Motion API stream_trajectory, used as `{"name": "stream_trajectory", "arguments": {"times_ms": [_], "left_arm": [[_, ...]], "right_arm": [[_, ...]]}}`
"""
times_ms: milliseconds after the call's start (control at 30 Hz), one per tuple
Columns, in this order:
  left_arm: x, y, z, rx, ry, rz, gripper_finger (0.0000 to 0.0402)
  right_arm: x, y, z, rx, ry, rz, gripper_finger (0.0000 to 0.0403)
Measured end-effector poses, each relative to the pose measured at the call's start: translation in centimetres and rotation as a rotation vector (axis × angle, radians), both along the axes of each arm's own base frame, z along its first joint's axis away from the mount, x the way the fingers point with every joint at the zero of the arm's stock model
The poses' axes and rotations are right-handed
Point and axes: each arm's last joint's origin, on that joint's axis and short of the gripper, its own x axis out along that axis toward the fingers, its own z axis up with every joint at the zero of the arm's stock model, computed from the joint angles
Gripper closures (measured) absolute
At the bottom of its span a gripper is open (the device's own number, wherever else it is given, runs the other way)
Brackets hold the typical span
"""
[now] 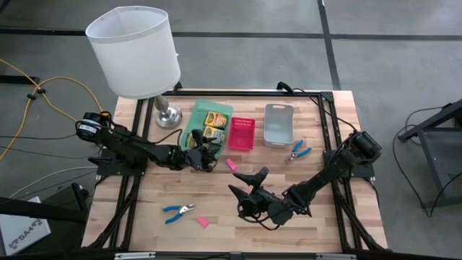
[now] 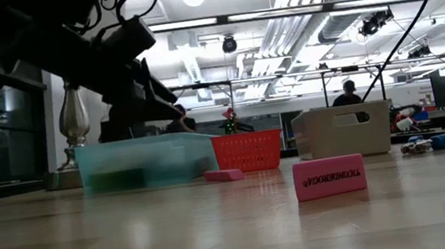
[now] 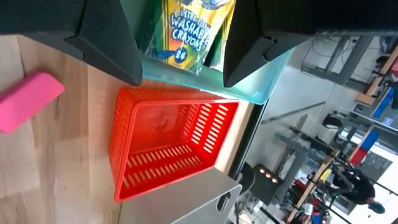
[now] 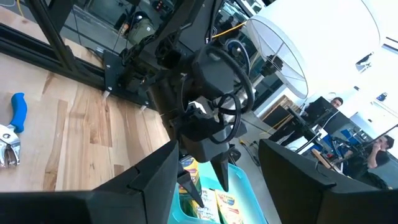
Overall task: Pick & Place School Supplies
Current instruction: Put the pink eraser into the red bin
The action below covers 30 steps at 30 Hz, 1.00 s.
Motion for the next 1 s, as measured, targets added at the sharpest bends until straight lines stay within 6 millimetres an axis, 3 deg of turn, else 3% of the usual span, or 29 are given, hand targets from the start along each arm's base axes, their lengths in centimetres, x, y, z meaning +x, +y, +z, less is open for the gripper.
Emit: {"name": "stream_trajectory", "arguments": {"times_ms": [333, 633, 833, 1000], "left_arm": [[0.1, -0.5, 0.5, 0.072, -0.015, 0.013, 0.0183], [-0.3, -2.7, 1.6, 0.107, -0.099, -0.006, 0.0183], [-1.8, -4.2, 4.2, 0.002, -0.236, -0.049, 0.0183], [-4.3, -4.7, 7.0, -0.09, -0.299, -0.122, 0.0183]], "right_arm": [[0.1, -0.1, 0.0, 0.037, -0.018, 0.006, 0.0188], [0.1, -0.1, -0.1, 0.039, -0.016, 0.01, 0.0188], [-0.1, -0.1, -0.1, 0.084, -0.055, -0.045, 0.0188], [0.0, -0.3, -0.2, 0.126, -0.074, -0.052, 0.0188]]}}
